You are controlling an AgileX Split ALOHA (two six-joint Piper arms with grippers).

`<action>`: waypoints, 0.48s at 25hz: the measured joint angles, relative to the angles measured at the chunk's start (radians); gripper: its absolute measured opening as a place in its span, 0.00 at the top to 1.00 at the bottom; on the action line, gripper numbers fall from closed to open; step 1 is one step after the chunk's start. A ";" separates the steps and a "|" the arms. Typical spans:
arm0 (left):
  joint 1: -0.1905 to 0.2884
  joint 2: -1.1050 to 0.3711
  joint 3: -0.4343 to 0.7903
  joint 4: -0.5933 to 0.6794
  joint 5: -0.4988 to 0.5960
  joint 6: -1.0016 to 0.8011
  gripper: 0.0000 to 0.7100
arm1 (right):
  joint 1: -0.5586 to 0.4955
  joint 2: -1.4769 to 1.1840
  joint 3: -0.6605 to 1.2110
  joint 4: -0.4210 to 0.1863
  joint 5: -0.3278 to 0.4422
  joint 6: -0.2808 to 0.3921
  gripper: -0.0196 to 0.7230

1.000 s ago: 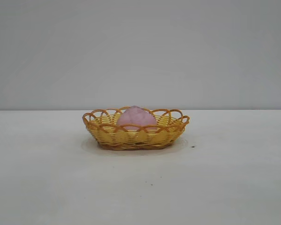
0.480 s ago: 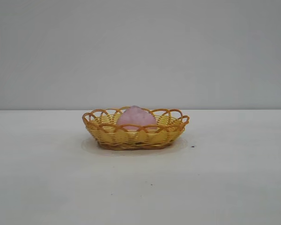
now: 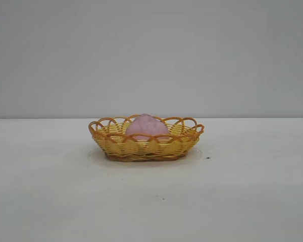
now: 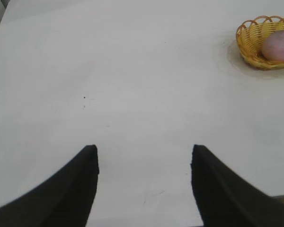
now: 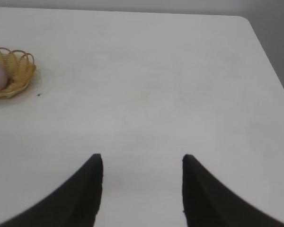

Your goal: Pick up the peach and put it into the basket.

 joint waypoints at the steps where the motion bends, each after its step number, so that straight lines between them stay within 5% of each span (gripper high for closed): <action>1: 0.000 0.000 0.000 0.000 0.000 0.000 0.46 | 0.000 0.000 0.000 0.000 0.000 0.000 0.56; 12: 0.000 0.000 0.000 0.000 0.000 0.000 0.46 | 0.028 0.000 0.000 0.000 0.000 0.000 0.56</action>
